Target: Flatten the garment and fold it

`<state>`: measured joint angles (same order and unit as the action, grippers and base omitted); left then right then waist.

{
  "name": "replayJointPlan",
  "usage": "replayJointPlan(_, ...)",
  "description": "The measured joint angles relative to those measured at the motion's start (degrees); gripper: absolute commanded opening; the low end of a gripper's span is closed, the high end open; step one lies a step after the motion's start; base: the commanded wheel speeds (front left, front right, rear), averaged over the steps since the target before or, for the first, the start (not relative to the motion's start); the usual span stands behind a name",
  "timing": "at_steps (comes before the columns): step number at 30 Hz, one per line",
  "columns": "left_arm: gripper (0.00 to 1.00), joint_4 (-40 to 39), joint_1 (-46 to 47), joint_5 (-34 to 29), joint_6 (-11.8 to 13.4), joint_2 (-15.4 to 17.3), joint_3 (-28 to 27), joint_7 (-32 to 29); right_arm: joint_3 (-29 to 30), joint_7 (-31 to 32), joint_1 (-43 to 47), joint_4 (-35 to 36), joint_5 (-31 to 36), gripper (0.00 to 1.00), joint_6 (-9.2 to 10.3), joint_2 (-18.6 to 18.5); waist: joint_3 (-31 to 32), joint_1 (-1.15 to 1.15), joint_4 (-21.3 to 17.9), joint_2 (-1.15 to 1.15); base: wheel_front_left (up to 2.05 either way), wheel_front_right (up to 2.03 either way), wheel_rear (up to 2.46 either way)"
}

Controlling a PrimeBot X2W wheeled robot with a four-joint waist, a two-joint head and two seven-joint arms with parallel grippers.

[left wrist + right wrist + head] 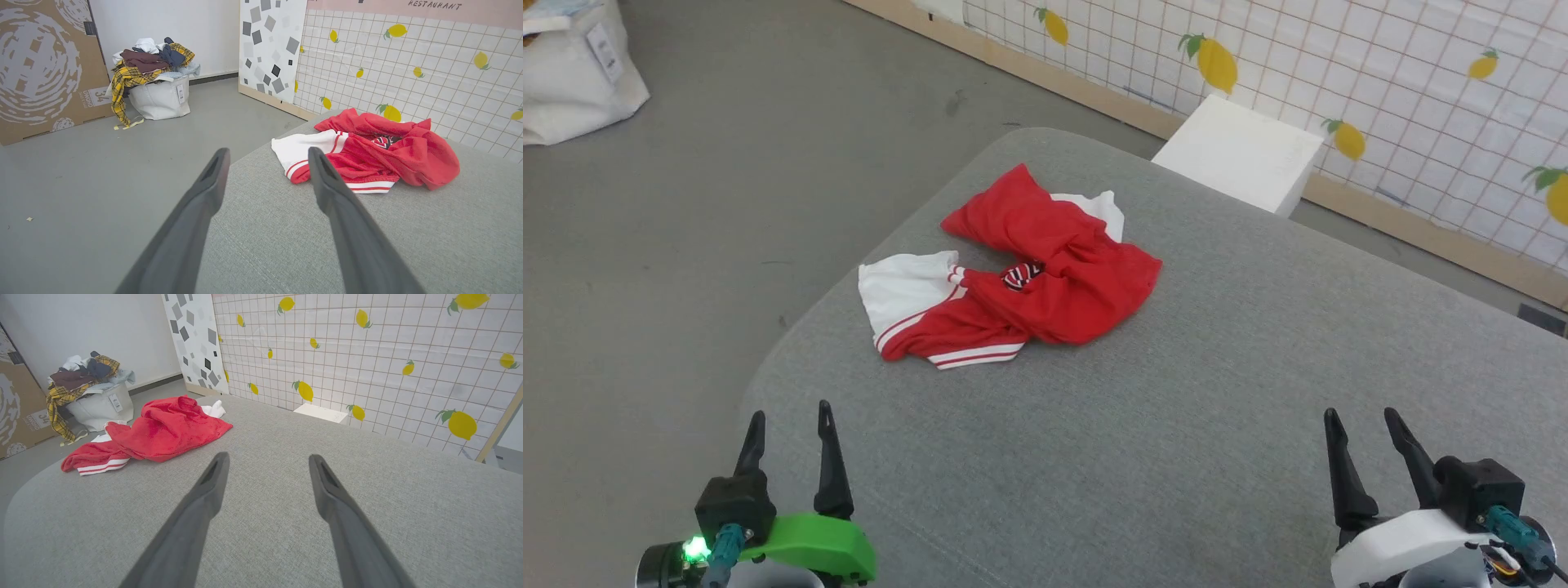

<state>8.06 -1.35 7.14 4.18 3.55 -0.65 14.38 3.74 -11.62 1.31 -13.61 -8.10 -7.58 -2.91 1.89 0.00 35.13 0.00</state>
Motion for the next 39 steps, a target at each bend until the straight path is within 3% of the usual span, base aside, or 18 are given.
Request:
replayJointPlan(14, 1.00, 0.64, -0.07, -0.23, 0.38, 0.23, 0.87, 0.34, -0.41, 0.11, 1.12, 0.48, -0.05, 1.00, 0.00, 0.01, 0.07, 0.00, 0.51, 0.00, 0.00, 0.00, 0.00)
replayJointPlan(20, 1.00, 2.91, 3.12, 1.44, -2.54, 1.10, 2.00, -0.20, -1.15, 1.23, 0.97, 2.08, 0.40, 1.00, 0.00, 0.03, -1.27, 0.00, -0.42, 0.00, 0.00, 0.00, 0.00)
replayJointPlan(27, 1.00, 9.54, 21.70, 4.36, -7.15, 3.22, 2.21, -2.92, -1.00, 4.14, -0.82, 6.15, 3.20, 1.00, 0.01, 0.04, -4.83, 0.00, -2.74, 0.00, 0.00, 0.00, 0.00)
replayJointPlan(30, 1.00, 15.55, 30.48, 7.51, -8.80, 4.37, 1.12, -5.83, -0.76, 5.84, -2.05, 8.55, 4.91, 1.00, 0.00, 0.07, -7.01, 0.00, -4.21, 0.00, 0.00, 0.00, 0.00)
replayJointPlan(31, 1.00, 22.70, 38.58, 11.39, -9.90, 5.31, 0.27, -10.88, -0.16, 7.57, -3.00, 10.87, 6.32, 1.00, 0.00, 0.08, -9.45, 0.00, -6.24, 0.00, 0.00, 0.00, 0.00)
replayJointPlan(39, 1.00, 38.32, 53.26, 18.41, -11.21, 6.62, 2.15, -29.97, 2.43, 10.66, -3.59, 16.39, 8.66, 1.00, 0.00, 0.07, -16.61, 0.00, -11.72, 0.00, 0.00, 0.00, 0.00)
